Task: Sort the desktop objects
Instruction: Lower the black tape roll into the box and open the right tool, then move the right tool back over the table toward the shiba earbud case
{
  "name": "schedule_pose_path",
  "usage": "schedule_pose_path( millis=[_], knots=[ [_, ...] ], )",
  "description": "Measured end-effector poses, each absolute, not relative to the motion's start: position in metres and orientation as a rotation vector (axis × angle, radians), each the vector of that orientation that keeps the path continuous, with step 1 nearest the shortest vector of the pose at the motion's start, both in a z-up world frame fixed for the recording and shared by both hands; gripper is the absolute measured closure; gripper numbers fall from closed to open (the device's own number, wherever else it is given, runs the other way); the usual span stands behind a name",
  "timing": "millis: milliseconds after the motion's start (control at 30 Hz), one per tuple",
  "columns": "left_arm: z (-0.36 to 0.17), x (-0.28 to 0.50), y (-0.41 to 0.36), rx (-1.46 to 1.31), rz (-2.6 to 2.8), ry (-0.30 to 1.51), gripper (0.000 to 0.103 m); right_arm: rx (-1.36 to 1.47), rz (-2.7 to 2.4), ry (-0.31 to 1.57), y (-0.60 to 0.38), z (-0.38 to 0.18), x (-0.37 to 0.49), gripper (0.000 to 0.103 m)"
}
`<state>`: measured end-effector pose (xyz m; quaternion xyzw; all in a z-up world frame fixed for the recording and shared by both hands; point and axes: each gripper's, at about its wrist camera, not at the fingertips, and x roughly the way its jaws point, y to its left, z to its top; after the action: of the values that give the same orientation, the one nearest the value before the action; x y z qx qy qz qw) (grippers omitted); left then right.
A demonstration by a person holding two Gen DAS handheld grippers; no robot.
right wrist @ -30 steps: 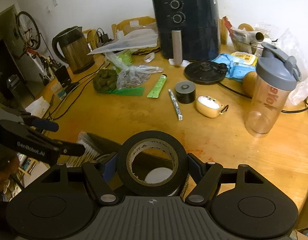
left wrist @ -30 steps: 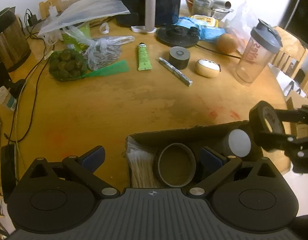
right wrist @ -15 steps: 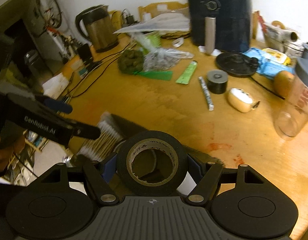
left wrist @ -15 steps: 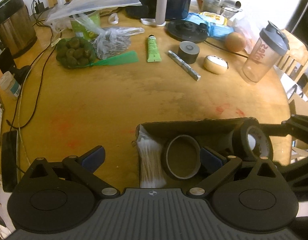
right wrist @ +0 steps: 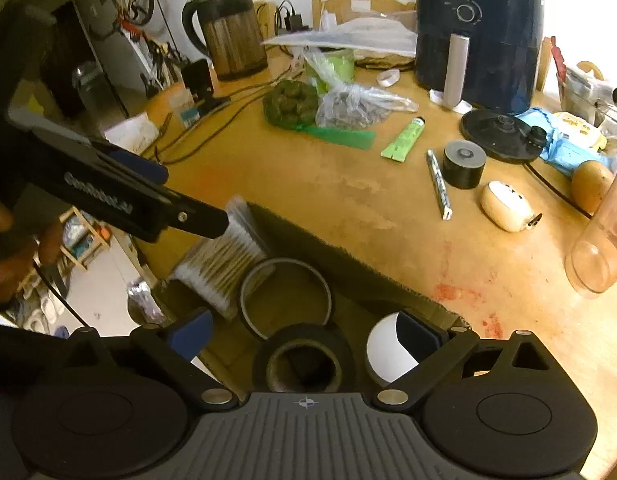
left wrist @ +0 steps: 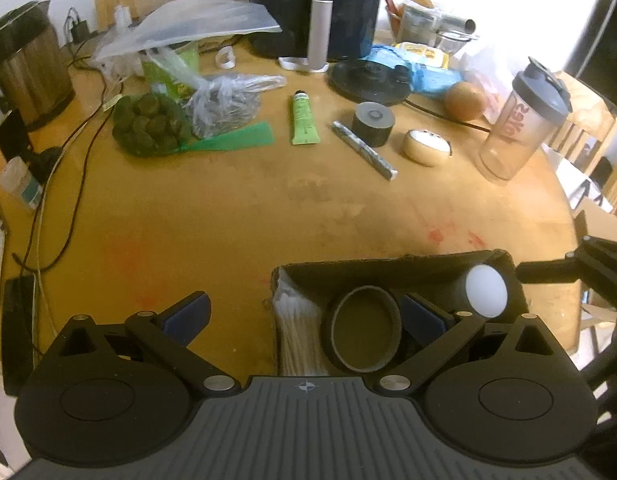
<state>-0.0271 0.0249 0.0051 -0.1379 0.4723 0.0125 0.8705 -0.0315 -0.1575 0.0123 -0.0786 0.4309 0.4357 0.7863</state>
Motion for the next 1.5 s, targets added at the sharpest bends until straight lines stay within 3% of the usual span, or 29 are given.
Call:
schedule_pose_path(
  millis=[1500],
  knots=[
    [0.038,0.02,0.025,-0.191,0.027,0.915,0.0,-0.097,0.641,0.861,-0.231,0.02,0.021,0.005]
  ],
)
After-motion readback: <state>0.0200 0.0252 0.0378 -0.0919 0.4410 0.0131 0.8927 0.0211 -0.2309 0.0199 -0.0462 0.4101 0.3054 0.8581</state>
